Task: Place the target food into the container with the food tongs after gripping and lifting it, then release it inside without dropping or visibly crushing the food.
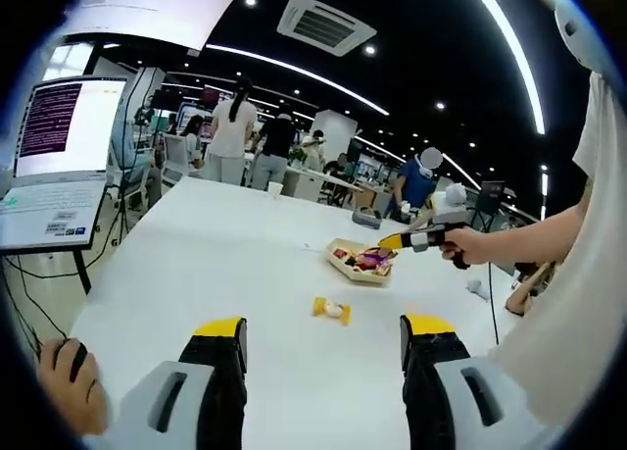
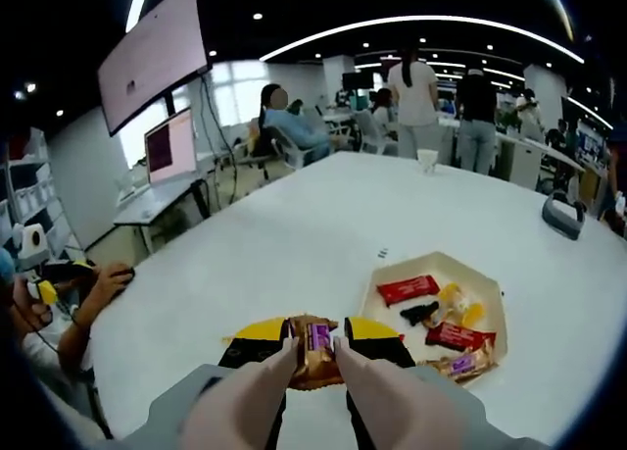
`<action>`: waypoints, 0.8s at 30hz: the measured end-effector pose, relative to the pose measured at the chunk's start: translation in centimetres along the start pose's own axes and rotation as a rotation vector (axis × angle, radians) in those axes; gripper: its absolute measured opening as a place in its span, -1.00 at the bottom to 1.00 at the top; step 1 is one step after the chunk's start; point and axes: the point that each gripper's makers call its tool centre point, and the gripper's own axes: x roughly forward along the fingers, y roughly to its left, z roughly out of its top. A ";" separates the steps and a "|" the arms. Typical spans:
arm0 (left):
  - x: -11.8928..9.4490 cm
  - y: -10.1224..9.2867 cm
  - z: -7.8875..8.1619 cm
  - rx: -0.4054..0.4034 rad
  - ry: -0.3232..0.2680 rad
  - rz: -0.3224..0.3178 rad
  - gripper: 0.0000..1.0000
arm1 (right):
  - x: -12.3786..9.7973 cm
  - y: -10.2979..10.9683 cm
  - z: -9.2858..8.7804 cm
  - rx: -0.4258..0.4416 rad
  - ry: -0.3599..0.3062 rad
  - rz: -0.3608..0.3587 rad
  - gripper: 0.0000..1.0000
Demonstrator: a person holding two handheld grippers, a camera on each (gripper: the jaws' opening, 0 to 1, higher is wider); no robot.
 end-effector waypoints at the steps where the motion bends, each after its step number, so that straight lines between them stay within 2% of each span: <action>1: 0.1 0.1 0.2 0.001 -0.002 -0.001 0.25 | 0.1 -0.4 0.1 -0.002 0.001 -0.009 -0.57; 8: 0.3 0.6 0.5 0.001 -0.006 0.000 0.25 | 0.6 -2.3 0.6 0.040 -0.013 -0.056 -0.57; 24: -0.6 0.7 -0.3 -0.018 0.002 0.017 0.25 | 2.6 -3.1 1.4 0.043 -0.021 -0.091 -0.57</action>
